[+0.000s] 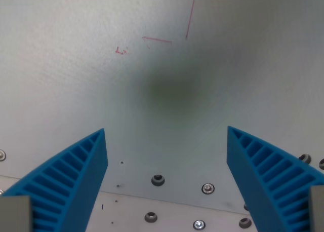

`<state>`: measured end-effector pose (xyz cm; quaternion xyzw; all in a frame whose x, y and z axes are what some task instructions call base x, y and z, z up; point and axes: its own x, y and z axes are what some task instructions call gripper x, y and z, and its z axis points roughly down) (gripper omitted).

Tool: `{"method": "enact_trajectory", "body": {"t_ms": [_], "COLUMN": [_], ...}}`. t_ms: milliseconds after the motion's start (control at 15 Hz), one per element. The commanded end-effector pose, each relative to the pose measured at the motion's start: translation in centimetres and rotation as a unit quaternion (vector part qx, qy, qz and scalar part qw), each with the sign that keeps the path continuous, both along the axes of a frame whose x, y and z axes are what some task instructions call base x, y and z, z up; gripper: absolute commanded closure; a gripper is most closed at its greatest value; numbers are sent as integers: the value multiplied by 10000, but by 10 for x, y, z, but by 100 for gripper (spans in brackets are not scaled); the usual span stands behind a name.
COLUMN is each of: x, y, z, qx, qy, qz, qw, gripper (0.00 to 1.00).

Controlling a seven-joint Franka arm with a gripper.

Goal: Rotate around base negative y

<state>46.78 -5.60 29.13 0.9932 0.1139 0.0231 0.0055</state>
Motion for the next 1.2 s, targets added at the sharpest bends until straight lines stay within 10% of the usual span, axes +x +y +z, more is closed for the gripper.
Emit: {"method": "enact_trajectory", "body": {"t_ms": [67, 1200], "x": [-11, -11], "y": [1, 1], "z": [-2, -2], "qx": [21, 22], "qy": [-1068, -2047], "qz": [5, -1], "qw": [9943, 9788], "gripper": [0, 0]}}
